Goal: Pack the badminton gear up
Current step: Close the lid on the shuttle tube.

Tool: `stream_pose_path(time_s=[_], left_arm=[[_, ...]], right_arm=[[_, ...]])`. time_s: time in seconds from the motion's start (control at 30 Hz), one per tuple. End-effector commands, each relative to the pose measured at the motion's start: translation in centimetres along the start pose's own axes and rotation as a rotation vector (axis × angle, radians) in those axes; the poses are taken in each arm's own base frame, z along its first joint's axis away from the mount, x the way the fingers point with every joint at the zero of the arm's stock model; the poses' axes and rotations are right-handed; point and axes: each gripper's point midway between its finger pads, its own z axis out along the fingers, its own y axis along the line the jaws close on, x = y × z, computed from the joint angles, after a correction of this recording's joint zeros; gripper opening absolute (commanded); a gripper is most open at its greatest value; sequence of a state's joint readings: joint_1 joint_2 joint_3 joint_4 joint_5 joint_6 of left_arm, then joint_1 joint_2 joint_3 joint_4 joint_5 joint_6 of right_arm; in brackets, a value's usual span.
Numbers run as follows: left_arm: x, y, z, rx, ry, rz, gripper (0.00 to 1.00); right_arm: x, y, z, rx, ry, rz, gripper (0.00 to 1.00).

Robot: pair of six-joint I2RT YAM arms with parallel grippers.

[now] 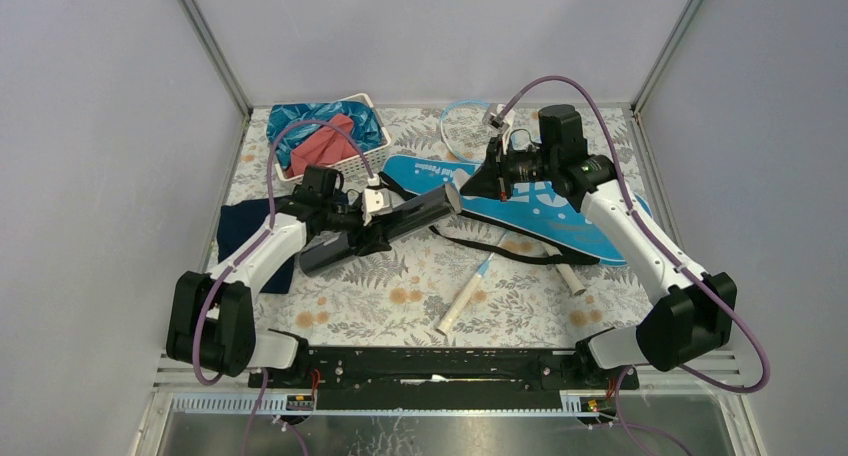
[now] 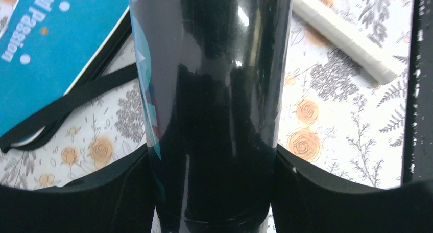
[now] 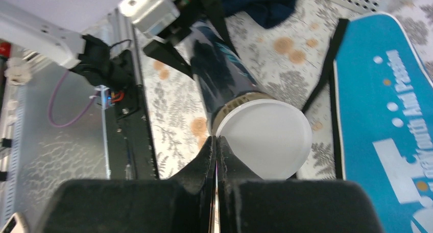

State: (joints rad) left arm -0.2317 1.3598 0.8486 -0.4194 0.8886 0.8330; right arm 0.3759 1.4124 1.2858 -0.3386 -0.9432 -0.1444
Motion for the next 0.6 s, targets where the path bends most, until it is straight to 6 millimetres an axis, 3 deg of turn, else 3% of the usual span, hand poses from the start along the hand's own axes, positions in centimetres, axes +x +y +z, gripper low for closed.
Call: stream_pose_path(time_s=[0.0,0.27,0.57], left_arm=[[-4.0,0.0,0.0,0.061,-0.168,0.104,0.0],[-5.5,-0.6,0.1,0.131,-0.24,0.115,0.0],[-5.4,-0.5,0.3,0.128,-0.253,0.106,0.0]], right_arm=[[-3.0,3.8,-0.9,-0.141,-0.074,-0.027,0.0],[-2.9,4.7,-1.2,-0.175,-0.077,-0.009,0.0],[-3.0,5.6,-1.3,-0.224,-0.08,0.035,0.0]])
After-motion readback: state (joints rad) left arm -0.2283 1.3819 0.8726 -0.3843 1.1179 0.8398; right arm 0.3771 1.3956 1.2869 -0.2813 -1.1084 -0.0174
